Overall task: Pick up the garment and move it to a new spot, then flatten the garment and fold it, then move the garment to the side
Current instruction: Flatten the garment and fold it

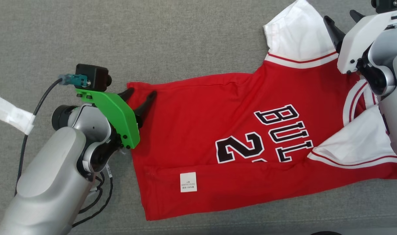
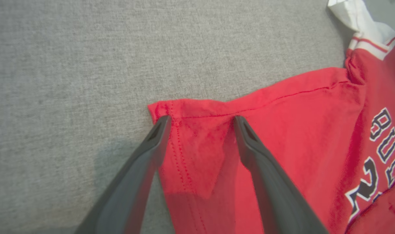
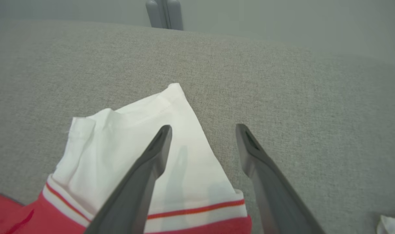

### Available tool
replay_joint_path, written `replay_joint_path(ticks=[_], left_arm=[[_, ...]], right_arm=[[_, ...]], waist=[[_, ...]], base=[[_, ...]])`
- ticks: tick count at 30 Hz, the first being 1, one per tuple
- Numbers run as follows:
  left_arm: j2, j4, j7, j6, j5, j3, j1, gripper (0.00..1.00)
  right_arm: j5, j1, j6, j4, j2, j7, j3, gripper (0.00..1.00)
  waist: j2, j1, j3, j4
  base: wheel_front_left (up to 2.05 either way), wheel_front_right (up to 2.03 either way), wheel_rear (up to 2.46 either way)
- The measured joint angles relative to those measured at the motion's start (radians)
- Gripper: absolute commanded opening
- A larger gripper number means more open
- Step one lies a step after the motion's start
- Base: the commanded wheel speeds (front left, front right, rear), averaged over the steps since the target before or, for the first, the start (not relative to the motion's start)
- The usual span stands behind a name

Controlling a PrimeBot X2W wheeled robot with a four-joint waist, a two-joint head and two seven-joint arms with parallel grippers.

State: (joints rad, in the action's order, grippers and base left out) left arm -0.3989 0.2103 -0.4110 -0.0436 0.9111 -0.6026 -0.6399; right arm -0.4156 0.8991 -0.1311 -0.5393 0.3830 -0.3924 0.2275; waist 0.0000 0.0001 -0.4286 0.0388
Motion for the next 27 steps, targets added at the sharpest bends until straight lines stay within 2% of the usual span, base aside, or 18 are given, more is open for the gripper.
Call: replay_joint_path(ticks=[6,10,16,21,22,23,24,27], left_arm=[[0.061,0.116,0.008,0.064,-0.03,-0.046,-0.091,1.0],[0.086,0.138,0.008,0.094,-0.032,-0.066,-0.114,1.0],[0.11,0.152,0.033,0.101,-0.051,-0.087,-0.13,1.0],[0.097,0.164,0.035,0.095,-0.06,-0.086,-0.131,1.0],[0.095,0.166,0.035,0.093,-0.06,-0.086,-0.131,1.0],[0.094,0.169,0.035,0.091,-0.06,-0.085,-0.131,1.0],[0.093,0.172,0.034,0.09,-0.059,-0.084,-0.131,1.0],[0.091,0.184,0.031,0.087,-0.057,-0.083,-0.132,1.0]], right_arm=[[0.047,0.098,0.0,-0.21,-0.044,0.109,0.037,1.0],[0.057,0.149,0.0,-0.296,-0.041,0.153,0.047,1.0],[0.065,0.203,0.001,-0.398,-0.034,0.197,0.058,1.0],[0.054,0.224,0.005,-0.445,-0.048,0.216,0.09,1.0],[0.047,0.227,0.005,-0.45,-0.052,0.217,0.099,0.7],[0.044,0.23,0.005,-0.453,-0.054,0.219,0.113,0.16],[0.038,0.232,0.005,-0.455,-0.057,0.224,0.125,0.0],[0.009,0.235,0.002,-0.455,-0.071,0.229,0.158,0.0]], waist=[[0.0,0.0,-0.067,0.063],[0.0,0.0,-0.085,0.106],[0.0,-0.0001,-0.096,0.152],[0.0,-0.0001,-0.093,0.157],[0.0,-0.0001,-0.092,0.154],[0.0,-0.0001,-0.092,0.151],[0.0,-0.0001,-0.092,0.147],[0.0,-0.0001,-0.091,0.134]], base=[[0.0,0.0,0.0],[0.0,0.0,0.0],[0.0,0.0,0.0],[0.0,0.0,0.0],[0.0,0.0,0.0],[0.0,0.0,0.0],[0.0,0.0,0.0],[0.0,0.0,0.0]])
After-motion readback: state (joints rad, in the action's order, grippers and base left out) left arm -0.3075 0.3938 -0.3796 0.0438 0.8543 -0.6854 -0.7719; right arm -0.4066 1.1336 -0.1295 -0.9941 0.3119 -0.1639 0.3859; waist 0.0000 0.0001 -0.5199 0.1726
